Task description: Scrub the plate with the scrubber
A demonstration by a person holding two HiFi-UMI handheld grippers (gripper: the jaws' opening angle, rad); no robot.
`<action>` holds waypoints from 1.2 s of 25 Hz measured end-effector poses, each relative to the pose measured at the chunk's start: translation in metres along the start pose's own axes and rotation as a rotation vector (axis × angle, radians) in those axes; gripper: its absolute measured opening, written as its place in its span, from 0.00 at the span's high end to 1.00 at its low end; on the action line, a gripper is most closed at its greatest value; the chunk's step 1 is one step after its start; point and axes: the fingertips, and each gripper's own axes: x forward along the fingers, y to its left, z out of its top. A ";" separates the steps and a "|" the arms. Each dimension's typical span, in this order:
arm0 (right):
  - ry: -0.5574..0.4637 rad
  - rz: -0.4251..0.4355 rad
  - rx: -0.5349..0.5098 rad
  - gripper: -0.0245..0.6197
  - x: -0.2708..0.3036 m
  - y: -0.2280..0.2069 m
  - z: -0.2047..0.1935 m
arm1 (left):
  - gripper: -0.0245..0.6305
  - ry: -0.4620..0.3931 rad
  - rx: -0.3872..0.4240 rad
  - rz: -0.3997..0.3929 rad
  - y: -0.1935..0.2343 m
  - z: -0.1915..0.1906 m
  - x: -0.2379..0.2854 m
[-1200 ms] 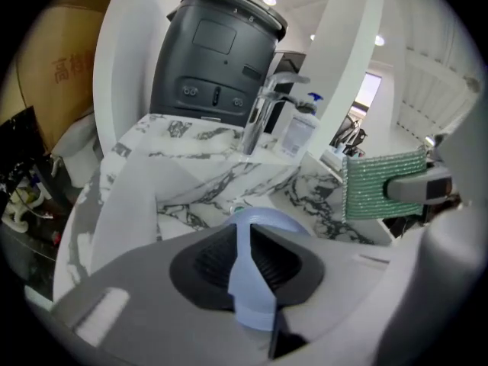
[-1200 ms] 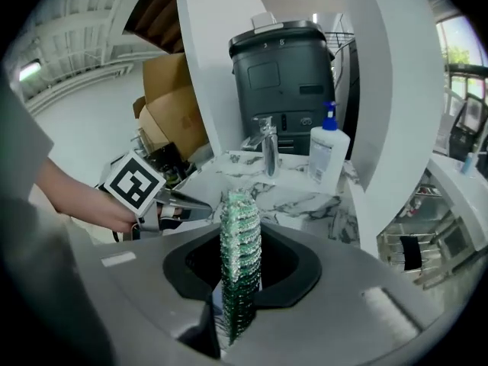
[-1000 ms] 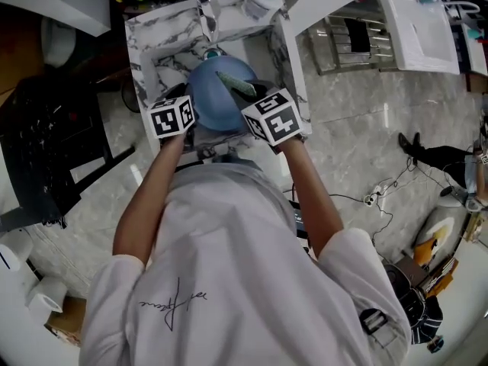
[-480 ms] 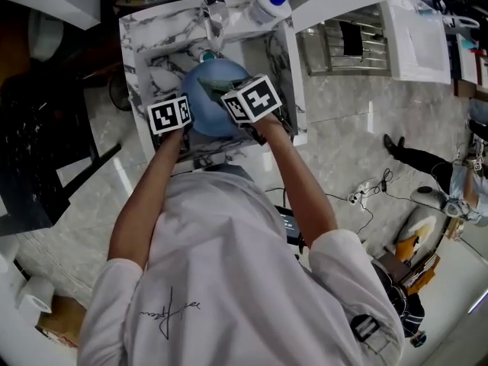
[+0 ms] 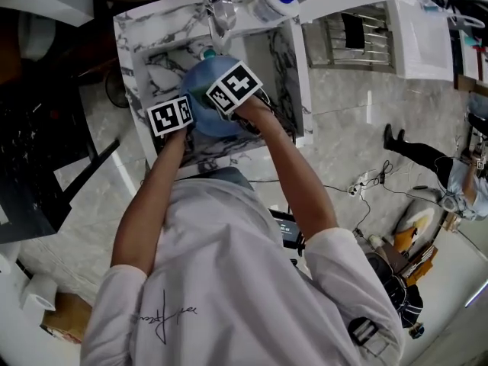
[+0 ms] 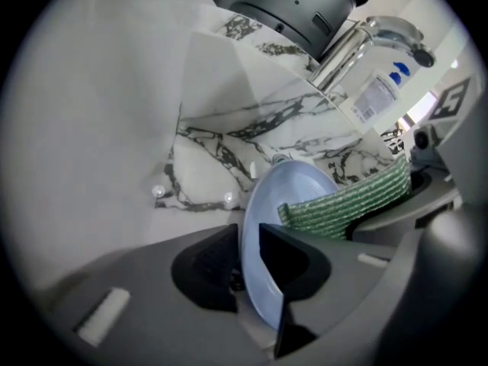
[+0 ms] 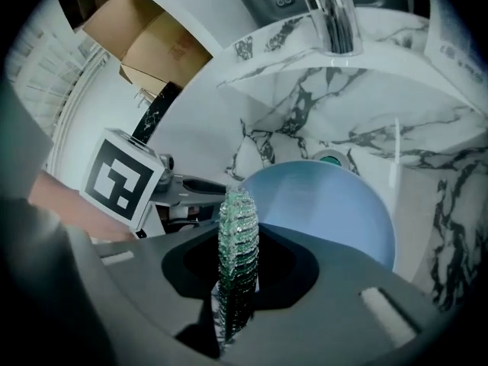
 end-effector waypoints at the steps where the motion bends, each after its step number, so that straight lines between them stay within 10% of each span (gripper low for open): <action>1: 0.014 0.003 -0.001 0.86 0.004 -0.001 -0.001 | 0.77 0.010 0.004 0.008 0.001 -0.002 0.002; 30: -0.005 -0.012 0.023 0.86 0.041 -0.027 -0.001 | 0.83 0.102 0.040 -0.027 -0.001 -0.026 0.012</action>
